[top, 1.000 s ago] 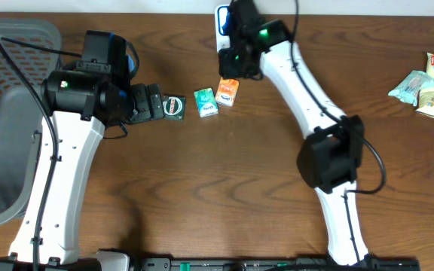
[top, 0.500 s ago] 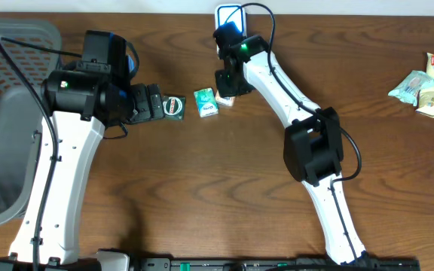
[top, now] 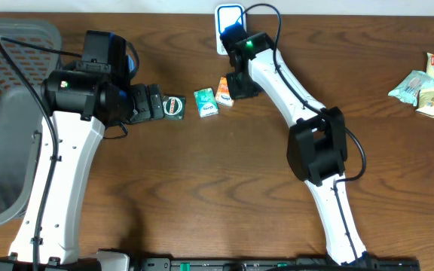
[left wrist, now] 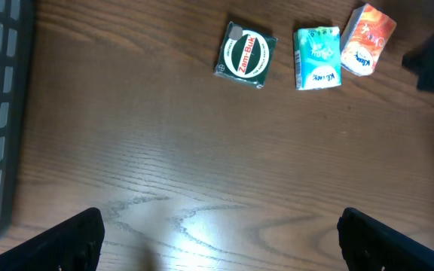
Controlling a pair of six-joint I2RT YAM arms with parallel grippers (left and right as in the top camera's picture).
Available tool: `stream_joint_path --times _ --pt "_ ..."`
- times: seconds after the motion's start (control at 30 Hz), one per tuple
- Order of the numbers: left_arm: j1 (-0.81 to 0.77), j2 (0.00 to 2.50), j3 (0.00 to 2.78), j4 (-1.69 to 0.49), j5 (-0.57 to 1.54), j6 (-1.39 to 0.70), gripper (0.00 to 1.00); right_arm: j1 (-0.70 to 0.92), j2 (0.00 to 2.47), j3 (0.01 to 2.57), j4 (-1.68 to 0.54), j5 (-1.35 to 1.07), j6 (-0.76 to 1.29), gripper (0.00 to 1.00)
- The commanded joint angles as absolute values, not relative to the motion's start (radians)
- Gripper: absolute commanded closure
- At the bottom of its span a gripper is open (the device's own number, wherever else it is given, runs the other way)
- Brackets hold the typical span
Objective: Scan the item barcode
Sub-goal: 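Move the right gripper to the orange tissue pack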
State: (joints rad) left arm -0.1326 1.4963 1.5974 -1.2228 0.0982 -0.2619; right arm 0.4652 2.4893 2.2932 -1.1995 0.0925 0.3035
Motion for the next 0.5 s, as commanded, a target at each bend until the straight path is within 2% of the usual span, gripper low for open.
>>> stream_joint_path --times 0.0,0.2,0.47 --pt "-0.13 1.496 1.6 -1.223 0.093 -0.259 0.02 0.476 2.41 2.296 -1.119 0.039 0.313 0.99" --pt "-0.13 1.496 1.6 -1.223 0.093 -0.259 0.02 0.486 2.453 2.294 -0.955 -0.033 0.306 0.99" --pt "-0.13 1.496 1.6 -1.223 0.092 -0.259 0.02 0.481 2.516 2.294 -0.947 -0.028 0.281 0.99"
